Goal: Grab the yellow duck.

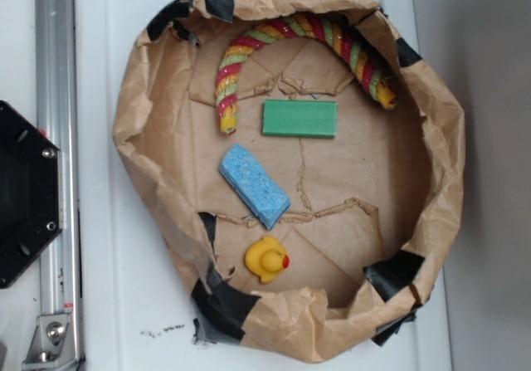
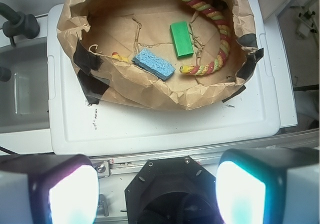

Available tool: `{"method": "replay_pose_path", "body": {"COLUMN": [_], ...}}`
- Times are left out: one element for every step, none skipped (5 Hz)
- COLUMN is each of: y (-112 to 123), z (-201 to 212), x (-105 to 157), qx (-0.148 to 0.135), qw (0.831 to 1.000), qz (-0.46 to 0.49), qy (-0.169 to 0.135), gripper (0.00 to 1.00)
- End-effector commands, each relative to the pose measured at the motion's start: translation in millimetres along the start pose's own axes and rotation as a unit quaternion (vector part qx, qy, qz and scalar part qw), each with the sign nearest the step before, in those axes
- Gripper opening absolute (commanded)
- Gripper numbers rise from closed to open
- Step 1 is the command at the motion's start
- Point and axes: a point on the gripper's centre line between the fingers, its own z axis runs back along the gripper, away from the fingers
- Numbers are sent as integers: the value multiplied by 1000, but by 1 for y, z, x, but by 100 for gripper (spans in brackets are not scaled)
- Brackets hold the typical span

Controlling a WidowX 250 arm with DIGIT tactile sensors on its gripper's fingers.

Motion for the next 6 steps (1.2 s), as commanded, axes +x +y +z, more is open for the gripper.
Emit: {"method": "replay_pose_path", "body": {"y": [0,4,-2,-21,-28,-27], "z": [0,2,-11,-51,-93,-116], "x": [0,51,99,142,163,163], "qx": [0,16,2,-15,-20,-113], "qw": [1000,992,979,953,932,902], "qz": [0,-109,-184,-292,-359,-417], "qy": [0,-63,-90,-86,-46,4], "gripper": [100,100,100,100,100,100]}}
